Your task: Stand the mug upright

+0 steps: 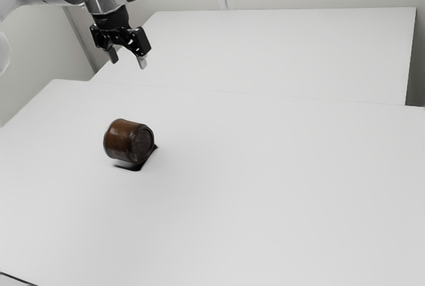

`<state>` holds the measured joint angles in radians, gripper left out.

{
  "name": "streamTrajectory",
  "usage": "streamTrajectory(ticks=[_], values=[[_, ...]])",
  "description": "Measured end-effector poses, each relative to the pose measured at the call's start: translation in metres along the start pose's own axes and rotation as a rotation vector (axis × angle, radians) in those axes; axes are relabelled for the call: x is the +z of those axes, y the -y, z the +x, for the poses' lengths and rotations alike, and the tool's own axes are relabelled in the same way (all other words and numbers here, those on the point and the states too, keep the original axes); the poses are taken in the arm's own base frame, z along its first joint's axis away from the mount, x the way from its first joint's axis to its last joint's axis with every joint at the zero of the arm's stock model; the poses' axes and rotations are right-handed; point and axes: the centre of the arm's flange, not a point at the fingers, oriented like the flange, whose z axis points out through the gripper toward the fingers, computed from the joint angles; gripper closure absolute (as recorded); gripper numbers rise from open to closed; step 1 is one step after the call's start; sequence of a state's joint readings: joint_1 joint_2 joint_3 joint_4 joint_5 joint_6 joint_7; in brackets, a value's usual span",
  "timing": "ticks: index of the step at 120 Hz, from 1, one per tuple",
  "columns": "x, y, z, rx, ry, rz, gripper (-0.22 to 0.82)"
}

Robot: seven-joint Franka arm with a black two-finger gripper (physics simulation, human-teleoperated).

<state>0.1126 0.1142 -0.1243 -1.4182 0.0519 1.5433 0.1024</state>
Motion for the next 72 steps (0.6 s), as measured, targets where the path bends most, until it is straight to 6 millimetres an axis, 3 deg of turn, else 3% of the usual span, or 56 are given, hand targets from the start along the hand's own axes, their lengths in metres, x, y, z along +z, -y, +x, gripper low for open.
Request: streamTrajectory(ticks=[46, 72], values=[[0.006, 0.013, -0.002, -0.047, 0.01, -0.019, 0.0], [0.053, 0.08, -0.009, -0.182, 0.068, -0.153, 0.0]])
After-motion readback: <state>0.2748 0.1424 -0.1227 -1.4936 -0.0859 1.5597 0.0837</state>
